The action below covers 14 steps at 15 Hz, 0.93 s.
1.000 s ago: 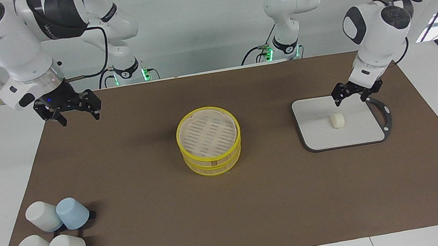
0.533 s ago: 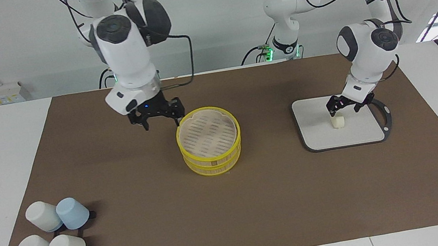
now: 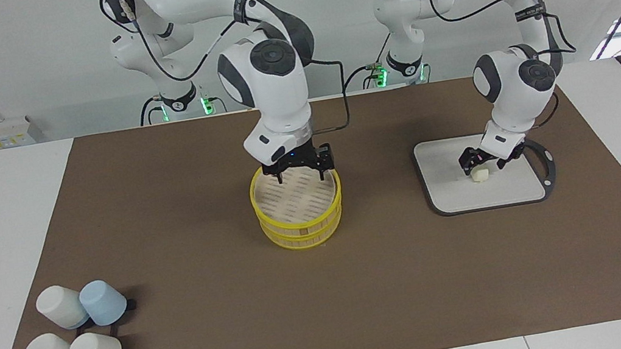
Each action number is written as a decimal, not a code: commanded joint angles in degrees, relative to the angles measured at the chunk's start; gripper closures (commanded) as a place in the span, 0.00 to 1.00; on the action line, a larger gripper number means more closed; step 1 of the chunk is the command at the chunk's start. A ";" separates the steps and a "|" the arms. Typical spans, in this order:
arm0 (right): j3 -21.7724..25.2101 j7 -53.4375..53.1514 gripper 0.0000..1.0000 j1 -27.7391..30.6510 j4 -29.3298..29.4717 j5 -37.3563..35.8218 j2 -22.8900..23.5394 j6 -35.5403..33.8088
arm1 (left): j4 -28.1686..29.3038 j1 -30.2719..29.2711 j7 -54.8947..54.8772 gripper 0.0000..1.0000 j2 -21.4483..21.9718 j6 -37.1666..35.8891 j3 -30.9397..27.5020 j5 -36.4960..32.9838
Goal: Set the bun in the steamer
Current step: 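Grasp the bun with the left gripper while the right gripper reaches the lid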
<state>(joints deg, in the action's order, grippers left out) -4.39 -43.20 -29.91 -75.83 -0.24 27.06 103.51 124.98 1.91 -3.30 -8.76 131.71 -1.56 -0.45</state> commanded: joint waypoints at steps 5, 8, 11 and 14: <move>0.08 -5.67 0.00 -5.07 3.95 -1.87 6.33 3.01 | 1.67 -0.24 -0.21 0.32 0.76 0.56 0.06 0.36; -0.01 -6.10 0.00 -5.34 0.87 -1.52 6.07 6.17 | 2.20 0.37 0.05 0.53 0.94 0.30 0.15 0.37; -0.01 -6.90 0.02 -5.34 -1.15 -1.08 5.81 8.55 | 2.12 0.37 0.14 0.68 1.03 -0.83 0.15 0.36; -0.01 -9.08 0.48 -5.95 -2.48 -1.16 5.72 9.43 | -3.14 0.46 1.53 0.68 0.32 -6.36 0.24 0.54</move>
<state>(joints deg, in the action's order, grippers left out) -4.38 -49.36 -35.35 -76.01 -1.30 33.70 111.08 125.11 1.97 -3.13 -8.82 129.97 -1.20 -0.45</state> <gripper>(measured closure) 0.115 0.678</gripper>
